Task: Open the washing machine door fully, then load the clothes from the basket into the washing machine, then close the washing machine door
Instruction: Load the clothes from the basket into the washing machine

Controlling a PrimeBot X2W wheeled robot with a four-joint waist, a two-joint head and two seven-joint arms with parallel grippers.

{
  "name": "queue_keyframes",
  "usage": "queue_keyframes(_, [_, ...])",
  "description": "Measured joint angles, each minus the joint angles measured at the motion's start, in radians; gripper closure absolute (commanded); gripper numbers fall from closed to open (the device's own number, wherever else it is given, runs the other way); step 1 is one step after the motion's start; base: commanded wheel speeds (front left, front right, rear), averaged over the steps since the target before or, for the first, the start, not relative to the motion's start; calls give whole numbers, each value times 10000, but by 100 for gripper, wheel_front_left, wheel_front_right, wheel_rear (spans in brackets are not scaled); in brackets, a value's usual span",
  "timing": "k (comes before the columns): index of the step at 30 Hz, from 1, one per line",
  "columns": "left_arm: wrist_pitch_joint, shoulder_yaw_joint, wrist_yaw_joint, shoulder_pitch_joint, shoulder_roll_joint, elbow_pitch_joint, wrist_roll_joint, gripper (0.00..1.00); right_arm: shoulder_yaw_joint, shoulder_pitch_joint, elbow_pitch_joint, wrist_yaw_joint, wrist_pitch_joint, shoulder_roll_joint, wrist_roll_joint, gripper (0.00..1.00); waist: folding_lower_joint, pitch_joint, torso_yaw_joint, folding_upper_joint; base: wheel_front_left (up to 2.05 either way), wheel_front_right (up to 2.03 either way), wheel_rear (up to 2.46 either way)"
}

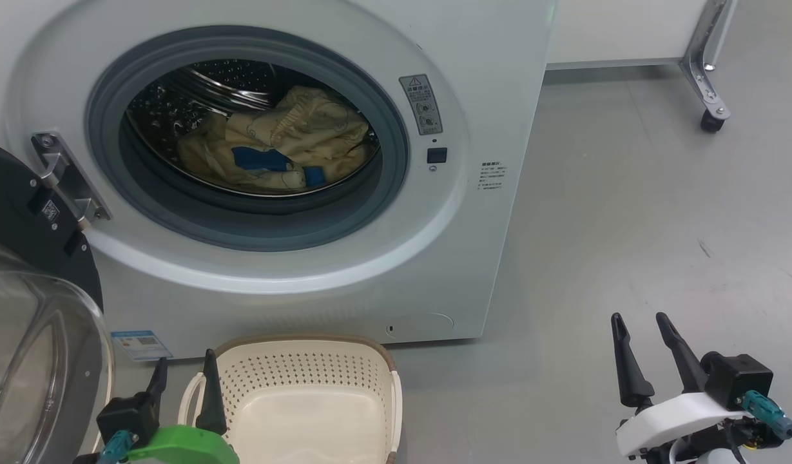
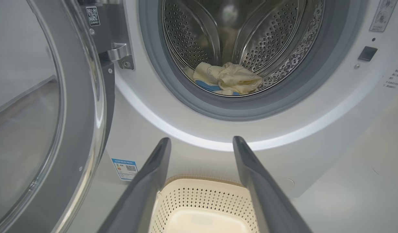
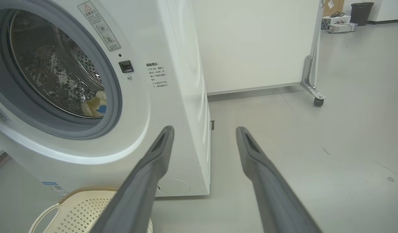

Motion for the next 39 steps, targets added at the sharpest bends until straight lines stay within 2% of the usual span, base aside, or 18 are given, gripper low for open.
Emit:
queue_keyframes(17, [0, -161, 330, 747, 25, -1204, 4, 0, -2, 154, -75, 0, 0, 35, 0, 0, 0, -14, -80, 0, 0, 0, 0])
queue_keyframes(39, [0, -236, 514, 1099, 31, -1693, 196, 0, -10, 154, -104, 0, 0, 33, 0, 0, 0, -13, -168, 0, -1, 1, 0])
